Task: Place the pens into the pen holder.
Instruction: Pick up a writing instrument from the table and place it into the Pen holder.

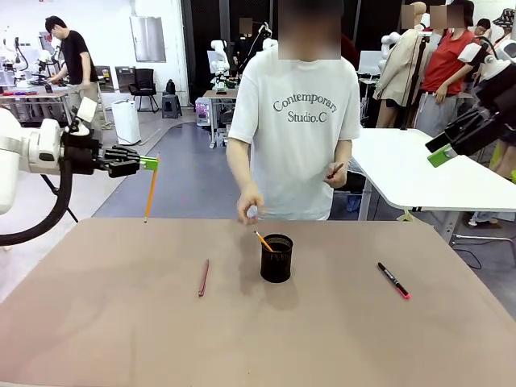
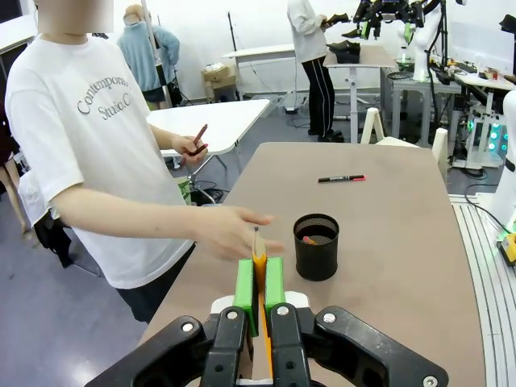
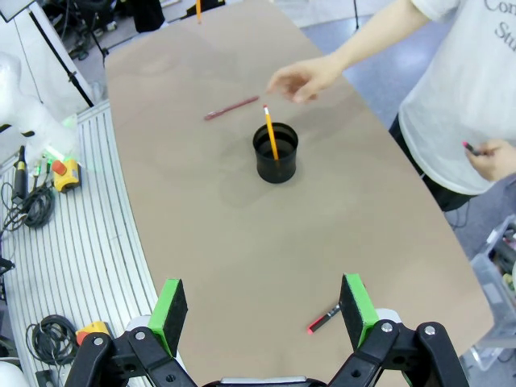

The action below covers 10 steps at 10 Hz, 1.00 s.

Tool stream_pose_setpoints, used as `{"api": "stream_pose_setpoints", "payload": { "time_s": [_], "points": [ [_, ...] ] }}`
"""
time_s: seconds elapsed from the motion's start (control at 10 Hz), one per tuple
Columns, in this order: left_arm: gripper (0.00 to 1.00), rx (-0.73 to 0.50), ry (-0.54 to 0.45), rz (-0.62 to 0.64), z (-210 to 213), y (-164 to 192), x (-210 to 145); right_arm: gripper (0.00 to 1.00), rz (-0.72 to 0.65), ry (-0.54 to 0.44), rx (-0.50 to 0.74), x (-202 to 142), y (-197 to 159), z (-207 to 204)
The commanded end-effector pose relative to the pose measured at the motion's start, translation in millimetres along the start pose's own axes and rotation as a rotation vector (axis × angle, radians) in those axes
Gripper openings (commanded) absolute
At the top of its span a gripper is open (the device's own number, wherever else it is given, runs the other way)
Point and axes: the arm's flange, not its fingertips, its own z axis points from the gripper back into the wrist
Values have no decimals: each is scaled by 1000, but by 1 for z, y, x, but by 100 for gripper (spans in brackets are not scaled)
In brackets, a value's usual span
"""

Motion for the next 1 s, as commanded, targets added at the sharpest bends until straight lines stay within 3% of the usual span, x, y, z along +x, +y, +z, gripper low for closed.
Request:
{"api": "stream_pose_setpoints", "payload": {
  "time_s": [0.0, 0.9],
  "points": [
    [0, -5, -5, -1, 0, 1, 0, 100, 4, -5, 1, 1, 1, 1],
    [0, -5, -5, -1, 0, 1, 0, 100, 4, -5, 1, 1, 1, 1]
  ]
}}
